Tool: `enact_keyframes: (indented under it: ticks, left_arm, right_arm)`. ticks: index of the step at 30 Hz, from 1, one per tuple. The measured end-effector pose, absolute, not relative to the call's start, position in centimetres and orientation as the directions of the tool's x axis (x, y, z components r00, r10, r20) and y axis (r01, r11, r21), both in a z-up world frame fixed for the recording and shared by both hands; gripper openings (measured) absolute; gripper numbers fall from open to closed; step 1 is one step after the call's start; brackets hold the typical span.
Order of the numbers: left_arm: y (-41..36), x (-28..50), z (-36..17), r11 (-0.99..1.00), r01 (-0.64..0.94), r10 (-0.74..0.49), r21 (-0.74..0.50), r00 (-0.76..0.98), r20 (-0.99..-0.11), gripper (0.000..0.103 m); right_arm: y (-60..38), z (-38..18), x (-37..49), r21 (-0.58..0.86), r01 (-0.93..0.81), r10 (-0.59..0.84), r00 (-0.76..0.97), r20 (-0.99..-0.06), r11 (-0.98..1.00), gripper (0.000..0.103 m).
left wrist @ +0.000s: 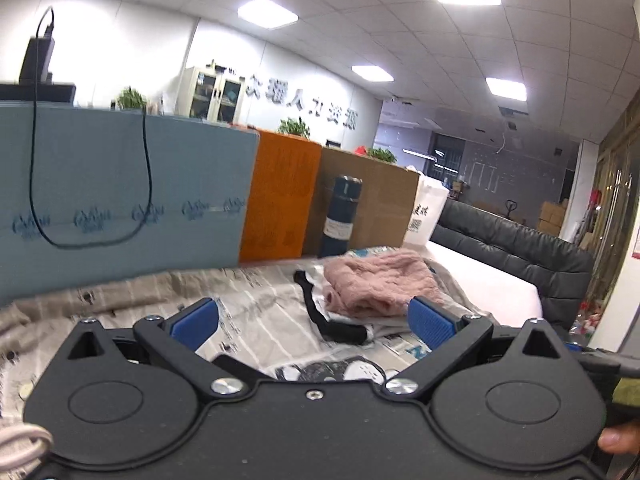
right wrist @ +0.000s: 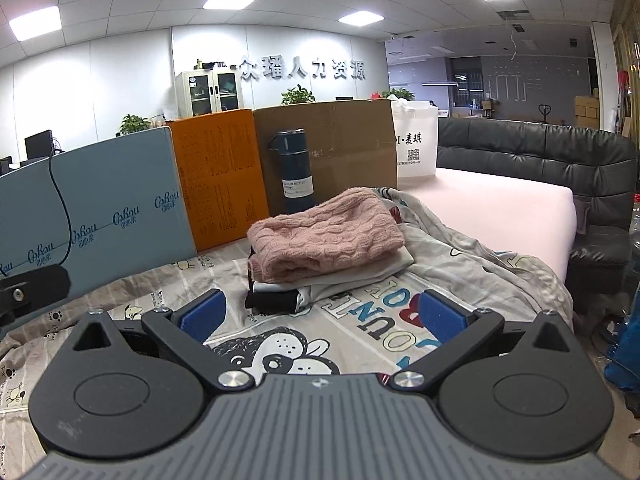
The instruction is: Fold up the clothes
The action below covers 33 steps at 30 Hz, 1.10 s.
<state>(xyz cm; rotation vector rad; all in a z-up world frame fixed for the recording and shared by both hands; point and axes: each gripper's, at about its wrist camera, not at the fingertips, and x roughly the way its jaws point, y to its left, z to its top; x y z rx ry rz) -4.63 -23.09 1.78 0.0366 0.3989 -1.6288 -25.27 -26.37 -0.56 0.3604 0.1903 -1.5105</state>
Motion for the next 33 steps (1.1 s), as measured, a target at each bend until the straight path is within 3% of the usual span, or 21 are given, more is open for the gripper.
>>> enact_keyframes:
  ticks: [23, 33]
  left_arm:
    - [-23.05, -5.32, 1.13, 0.043, 0.987, -0.960, -0.157, -0.003, -0.280, 0.103]
    - [-22.81, -5.55, 1.03, 0.001, 0.986, -0.963, -0.168, -0.044, -0.265, 0.103]
  right_arm:
    - [-26.23, -0.89, -25.29, 0.103, 0.994, -0.939, 0.055, -0.339, 0.022, 0.103]
    - [-26.36, -1.06, -25.44, 0.108, 0.994, -0.939, 0.056, -0.339, 0.020, 0.103]
